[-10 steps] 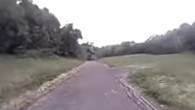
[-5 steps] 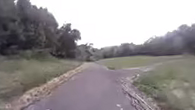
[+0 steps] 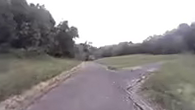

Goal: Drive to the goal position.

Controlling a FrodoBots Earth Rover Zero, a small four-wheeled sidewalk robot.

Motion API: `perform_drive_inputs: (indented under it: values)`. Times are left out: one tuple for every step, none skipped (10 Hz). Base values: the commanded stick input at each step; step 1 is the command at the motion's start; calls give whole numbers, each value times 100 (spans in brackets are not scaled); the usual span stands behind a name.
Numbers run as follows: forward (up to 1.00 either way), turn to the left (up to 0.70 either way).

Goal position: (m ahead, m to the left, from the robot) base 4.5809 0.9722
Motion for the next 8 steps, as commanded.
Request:
perform_drive_inputs:
  values:
    - [100, 0]
    - [100, 0]
    - [100, 0]
    - [100, 0]
    - [100, 0]
    - [100, 27]
    - [100, 27]
    - [100, 27]
